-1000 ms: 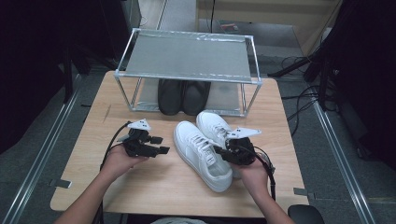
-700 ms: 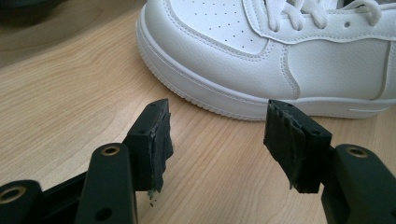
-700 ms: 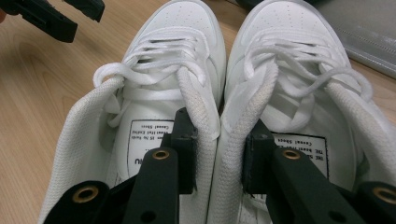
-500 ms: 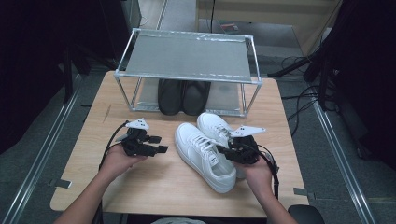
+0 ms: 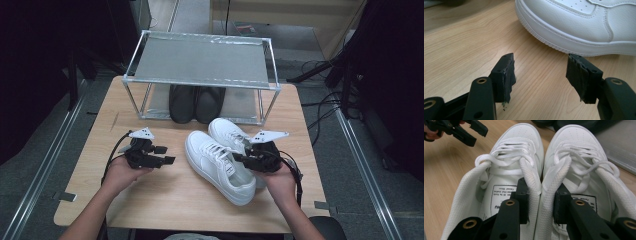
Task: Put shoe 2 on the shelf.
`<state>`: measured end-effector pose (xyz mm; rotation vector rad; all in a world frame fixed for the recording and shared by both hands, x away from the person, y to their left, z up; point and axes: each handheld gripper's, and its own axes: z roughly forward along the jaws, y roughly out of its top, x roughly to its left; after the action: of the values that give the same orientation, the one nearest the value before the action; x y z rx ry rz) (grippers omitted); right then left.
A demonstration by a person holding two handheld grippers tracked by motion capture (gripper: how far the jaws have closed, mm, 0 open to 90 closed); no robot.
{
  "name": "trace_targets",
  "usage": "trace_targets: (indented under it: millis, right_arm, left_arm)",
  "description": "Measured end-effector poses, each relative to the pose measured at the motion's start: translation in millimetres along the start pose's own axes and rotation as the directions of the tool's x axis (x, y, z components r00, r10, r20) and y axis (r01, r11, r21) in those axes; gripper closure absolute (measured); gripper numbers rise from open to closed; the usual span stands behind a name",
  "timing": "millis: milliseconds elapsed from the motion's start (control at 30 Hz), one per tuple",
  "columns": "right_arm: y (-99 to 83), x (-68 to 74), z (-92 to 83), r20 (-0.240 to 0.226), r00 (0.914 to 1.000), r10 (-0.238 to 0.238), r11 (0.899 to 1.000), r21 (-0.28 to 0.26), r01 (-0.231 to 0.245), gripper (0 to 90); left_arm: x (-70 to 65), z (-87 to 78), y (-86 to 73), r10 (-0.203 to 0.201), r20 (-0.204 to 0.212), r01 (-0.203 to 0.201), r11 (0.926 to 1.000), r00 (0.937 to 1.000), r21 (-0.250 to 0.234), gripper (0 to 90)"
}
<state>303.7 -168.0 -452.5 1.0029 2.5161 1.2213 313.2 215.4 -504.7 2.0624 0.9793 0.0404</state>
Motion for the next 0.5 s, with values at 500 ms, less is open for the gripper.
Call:
trace_targets:
  millis: [500]
  right_arm:
    - [23.2, -7.9, 0.1, -0.109, 0.9850, -0.133, 0.990, 0.032, 0.138, 73.2]
  left_arm:
    - [1.0, -19.5, -20.7, -0.024, -0.075, 0.024, 0.9997, 0.9969, -0.001, 39.3]
